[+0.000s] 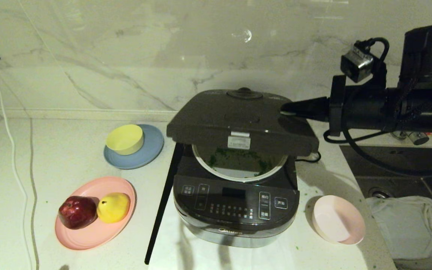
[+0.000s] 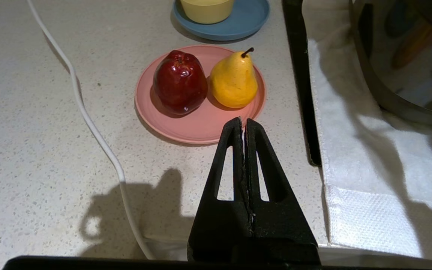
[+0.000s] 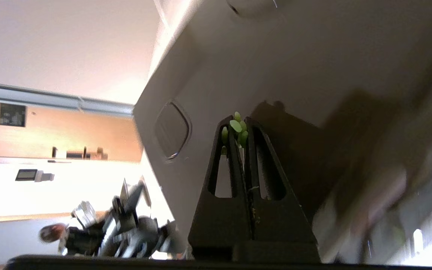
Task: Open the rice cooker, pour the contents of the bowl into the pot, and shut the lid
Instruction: Close the rice cooker
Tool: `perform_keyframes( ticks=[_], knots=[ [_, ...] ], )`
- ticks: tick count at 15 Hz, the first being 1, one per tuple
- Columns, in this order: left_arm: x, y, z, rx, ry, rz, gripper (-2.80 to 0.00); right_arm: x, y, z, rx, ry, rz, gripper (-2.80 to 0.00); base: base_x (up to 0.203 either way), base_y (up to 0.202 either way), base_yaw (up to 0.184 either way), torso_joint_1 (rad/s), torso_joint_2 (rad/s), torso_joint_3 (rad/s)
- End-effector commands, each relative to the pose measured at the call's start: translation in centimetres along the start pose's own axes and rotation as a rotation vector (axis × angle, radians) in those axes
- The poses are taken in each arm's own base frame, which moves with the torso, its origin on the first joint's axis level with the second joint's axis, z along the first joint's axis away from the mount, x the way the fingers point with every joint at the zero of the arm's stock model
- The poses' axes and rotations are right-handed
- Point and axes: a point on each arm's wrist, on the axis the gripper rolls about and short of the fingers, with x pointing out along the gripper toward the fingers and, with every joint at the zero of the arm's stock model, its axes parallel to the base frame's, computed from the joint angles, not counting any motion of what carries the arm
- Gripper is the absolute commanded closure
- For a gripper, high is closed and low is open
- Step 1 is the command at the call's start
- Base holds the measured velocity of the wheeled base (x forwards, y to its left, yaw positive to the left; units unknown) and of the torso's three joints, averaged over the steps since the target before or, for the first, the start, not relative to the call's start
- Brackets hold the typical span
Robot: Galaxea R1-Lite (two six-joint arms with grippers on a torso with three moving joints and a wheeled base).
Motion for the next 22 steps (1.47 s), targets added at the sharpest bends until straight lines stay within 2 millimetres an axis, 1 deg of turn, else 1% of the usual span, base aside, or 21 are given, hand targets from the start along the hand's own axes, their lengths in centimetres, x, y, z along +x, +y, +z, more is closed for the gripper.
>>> perform_keyframes(
  ticks=[1,4,6,9,15,18,22],
  knots=[
    [0.1,0.0,-0.3,0.0,0.009,-0.001,0.0,-0.5,-0.5,-1.7,0.047,0.051,-0.034,0.0,0.0,0.0,0.0,0.0,0.0,0.0],
    [0.1,0.0,-0.3,0.0,0.009,0.0,0.0,-0.6,-1.6,-3.2,0.09,0.095,-0.074,0.0,0.0,0.0,0.0,0.0,0.0,0.0],
    [0.1,0.0,-0.3,0.0,0.009,-0.001,0.0,-0.5,-2.3,-3.8,0.109,0.116,-0.091,0.0,0.0,0.0,0.0,0.0,0.0,0.0],
    [0.1,0.0,-0.3,0.0,0.009,0.0,0.0,0.2,-3.3,-5.0,0.136,0.159,-0.113,0.0,0.0,0.0,0.0,0.0,0.0,0.0],
    [0.1,0.0,-0.3,0.0,0.009,0.001,0.0,1.5,-4.4,-6.1,0.144,0.192,-0.169,0.0,0.0,0.0,0.0,0.0,0.0,0.0],
    [0.1,0.0,-0.3,0.0,0.009,-0.001,0.0,2.3,-5.7,-7.1,0.129,0.218,-0.216,0.0,0.0,0.0,0.0,0.0,0.0,0.0],
    [0.1,0.0,-0.3,0.0,0.009,0.001,0.0,2.5,-5.8,-7.1,0.127,0.215,-0.225,0.0,0.0,0.0,0.0,0.0,0.0,0.0]
  ],
)
